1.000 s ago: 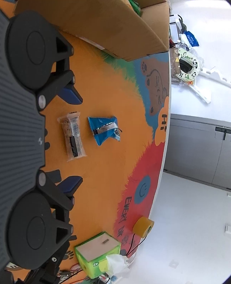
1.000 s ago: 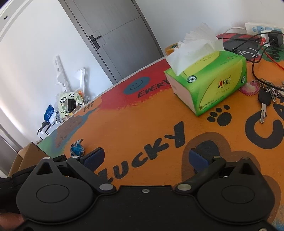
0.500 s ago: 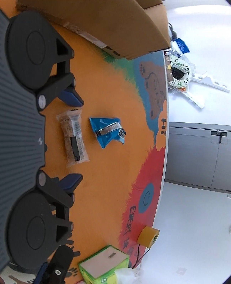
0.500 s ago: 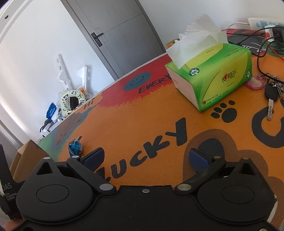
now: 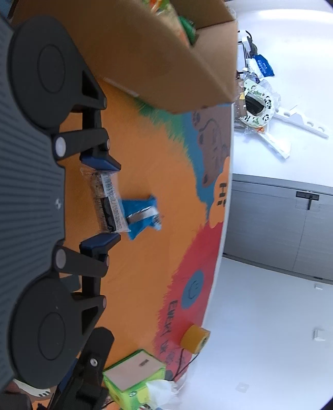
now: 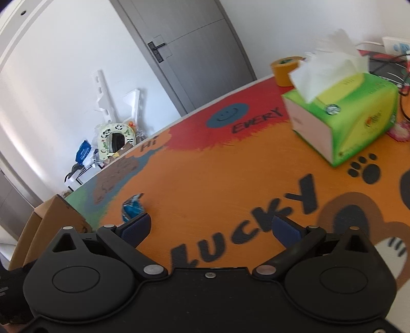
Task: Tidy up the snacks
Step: 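Grasp the blue pack with the right gripper while the left holds the clear bar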
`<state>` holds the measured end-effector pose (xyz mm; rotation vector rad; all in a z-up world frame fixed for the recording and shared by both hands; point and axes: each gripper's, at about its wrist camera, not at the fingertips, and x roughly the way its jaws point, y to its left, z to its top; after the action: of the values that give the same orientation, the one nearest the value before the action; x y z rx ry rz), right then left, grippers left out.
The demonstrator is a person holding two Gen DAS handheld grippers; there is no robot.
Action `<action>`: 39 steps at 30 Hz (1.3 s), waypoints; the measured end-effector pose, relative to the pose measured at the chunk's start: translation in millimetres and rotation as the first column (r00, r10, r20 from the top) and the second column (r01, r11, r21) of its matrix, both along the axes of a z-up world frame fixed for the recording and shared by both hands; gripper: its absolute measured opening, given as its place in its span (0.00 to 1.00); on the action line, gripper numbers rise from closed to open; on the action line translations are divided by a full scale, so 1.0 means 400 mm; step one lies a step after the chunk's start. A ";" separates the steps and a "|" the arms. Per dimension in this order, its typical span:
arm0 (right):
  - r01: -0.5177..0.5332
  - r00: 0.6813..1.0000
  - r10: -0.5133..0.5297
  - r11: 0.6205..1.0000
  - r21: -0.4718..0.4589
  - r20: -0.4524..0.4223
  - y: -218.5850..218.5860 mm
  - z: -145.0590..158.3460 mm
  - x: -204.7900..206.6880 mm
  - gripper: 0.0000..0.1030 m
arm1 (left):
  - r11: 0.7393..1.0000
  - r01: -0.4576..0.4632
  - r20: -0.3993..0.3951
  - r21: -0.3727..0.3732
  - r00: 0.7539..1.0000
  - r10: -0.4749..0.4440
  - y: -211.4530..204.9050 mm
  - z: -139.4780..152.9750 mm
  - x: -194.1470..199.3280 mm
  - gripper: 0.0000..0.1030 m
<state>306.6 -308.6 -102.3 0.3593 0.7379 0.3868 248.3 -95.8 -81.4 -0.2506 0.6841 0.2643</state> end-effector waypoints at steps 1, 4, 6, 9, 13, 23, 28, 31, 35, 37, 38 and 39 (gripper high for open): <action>-0.010 1.000 0.010 1.000 0.000 0.003 0.010 0.003 0.002 0.97 | 1.000 0.003 0.006 -0.003 1.000 -0.003 0.006 0.008 -0.002 0.49; -0.034 0.999 0.034 0.999 0.007 0.005 0.035 0.009 0.008 0.91 | 1.000 0.021 0.038 0.008 0.999 -0.021 0.019 0.041 -0.014 0.49; -0.041 0.999 0.041 0.999 0.018 0.000 0.050 0.012 0.014 0.87 | 1.000 0.020 0.052 0.015 0.998 -0.021 0.032 0.061 -0.015 0.49; -0.062 0.998 0.062 0.998 0.033 -0.008 0.075 0.016 0.027 0.81 | 1.000 0.008 0.071 0.016 0.997 -0.009 0.060 0.083 -0.016 0.49; -0.088 0.996 0.088 0.995 0.047 -0.004 0.111 0.025 0.039 0.75 | 1.000 0.000 0.085 0.016 0.996 -0.001 0.082 0.094 -0.004 0.49; -0.143 0.988 0.147 0.987 0.076 -0.040 0.185 0.012 0.083 0.64 | 1.000 -0.012 0.095 -0.012 0.995 0.013 0.119 0.086 0.013 0.49; -0.163 0.984 0.168 0.983 0.089 -0.055 0.216 -0.002 0.107 0.59 | 1.000 -0.013 0.103 -0.016 0.995 0.015 0.128 0.089 0.021 0.49; -0.178 0.981 0.184 0.980 0.093 -0.067 0.236 -0.014 0.121 0.51 | 1.000 -0.013 0.105 -0.020 0.994 0.015 0.130 0.089 0.027 0.49; -0.187 0.974 0.200 0.975 0.122 -0.108 0.242 -0.039 0.133 0.22 | 1.000 -0.015 0.108 -0.028 0.994 0.018 0.130 0.087 0.028 0.49; -0.182 0.974 0.196 0.975 0.128 -0.113 0.238 -0.046 0.131 0.14 | 1.000 -0.015 0.108 -0.027 0.994 0.018 0.129 0.087 0.028 0.49; -0.178 0.976 0.192 0.975 0.131 -0.107 0.232 -0.048 0.128 0.13 | 1.000 -0.014 0.108 -0.027 0.994 0.017 0.129 0.087 0.026 0.49; -0.176 0.976 0.191 0.975 0.136 -0.106 0.226 -0.048 0.125 0.11 | 1.000 -0.015 0.109 -0.027 0.994 0.017 0.129 0.086 0.024 0.49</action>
<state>356.8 -218.4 -121.4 0.4377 0.8683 0.5925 258.1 -44.2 -46.9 -0.2939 0.5781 0.2551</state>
